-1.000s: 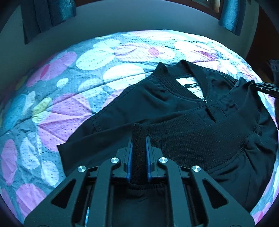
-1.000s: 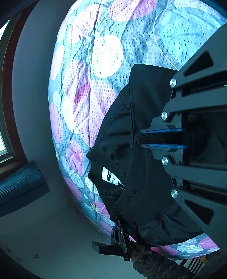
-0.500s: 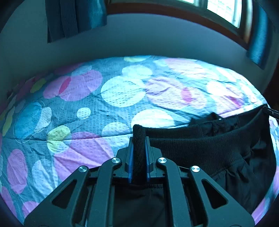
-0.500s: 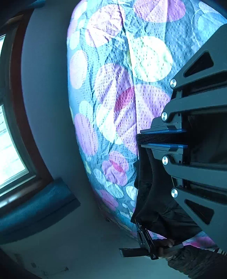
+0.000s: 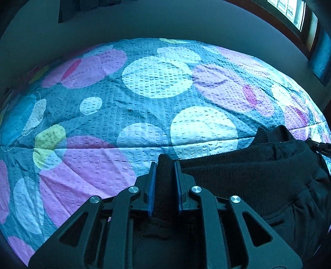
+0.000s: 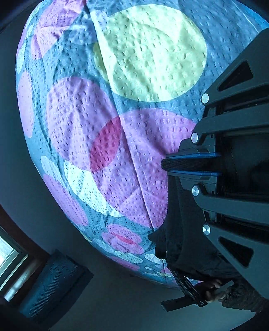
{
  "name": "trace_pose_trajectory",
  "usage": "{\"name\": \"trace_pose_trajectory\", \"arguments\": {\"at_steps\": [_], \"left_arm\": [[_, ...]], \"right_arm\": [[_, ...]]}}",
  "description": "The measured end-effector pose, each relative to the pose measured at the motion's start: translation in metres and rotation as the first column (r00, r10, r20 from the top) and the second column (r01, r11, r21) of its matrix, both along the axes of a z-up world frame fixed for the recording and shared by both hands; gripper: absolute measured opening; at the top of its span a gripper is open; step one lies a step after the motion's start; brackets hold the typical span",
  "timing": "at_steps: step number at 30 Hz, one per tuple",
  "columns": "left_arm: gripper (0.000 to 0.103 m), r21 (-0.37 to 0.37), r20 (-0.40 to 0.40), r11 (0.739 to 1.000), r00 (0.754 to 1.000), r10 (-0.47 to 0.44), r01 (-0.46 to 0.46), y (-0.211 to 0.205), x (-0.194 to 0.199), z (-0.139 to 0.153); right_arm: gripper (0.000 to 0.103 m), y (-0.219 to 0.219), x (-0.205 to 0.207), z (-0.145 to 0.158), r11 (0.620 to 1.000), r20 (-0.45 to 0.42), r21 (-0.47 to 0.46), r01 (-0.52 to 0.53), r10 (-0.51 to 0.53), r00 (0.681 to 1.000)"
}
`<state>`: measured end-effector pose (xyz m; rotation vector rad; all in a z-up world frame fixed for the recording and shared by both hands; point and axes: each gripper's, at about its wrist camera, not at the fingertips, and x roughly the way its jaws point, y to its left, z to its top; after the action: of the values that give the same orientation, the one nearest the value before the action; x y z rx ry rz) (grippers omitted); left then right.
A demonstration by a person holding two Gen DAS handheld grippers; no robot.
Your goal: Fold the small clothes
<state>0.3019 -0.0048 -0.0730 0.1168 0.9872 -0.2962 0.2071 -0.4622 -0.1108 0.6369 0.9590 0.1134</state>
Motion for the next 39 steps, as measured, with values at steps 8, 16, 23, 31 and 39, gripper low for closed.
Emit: {"name": "trace_pose_trajectory", "arguments": {"at_steps": [8,16,23,31,39], "left_arm": [[0.047,-0.079,-0.043,0.994,0.997,0.065,-0.069,0.02,0.006,0.007],[0.065,-0.29,-0.061,0.951,0.994,0.093,-0.107,0.086,-0.051,0.046],[0.074,-0.353,-0.117,0.926,0.988,0.097,-0.133,0.139,-0.115,0.028],[0.075,-0.447,-0.214,0.882,0.975,0.058,-0.151,0.158,-0.147,0.001],[0.085,-0.411,-0.17,0.909,0.985,-0.006,-0.065,0.129,-0.141,-0.003]], "right_arm": [[0.019,-0.029,-0.016,-0.012,0.961,0.005,0.263,0.087,-0.092,0.996],[0.035,-0.035,-0.06,0.039,0.951,0.095,0.254,0.175,-0.204,0.974],[0.05,0.058,-0.053,0.07,0.939,0.162,0.338,-0.07,0.015,0.987],[0.056,0.15,0.006,0.037,0.927,0.043,0.337,-0.165,0.16,0.986],[0.072,0.183,0.019,0.023,0.975,-0.019,0.139,-0.176,0.18,0.983]]}}
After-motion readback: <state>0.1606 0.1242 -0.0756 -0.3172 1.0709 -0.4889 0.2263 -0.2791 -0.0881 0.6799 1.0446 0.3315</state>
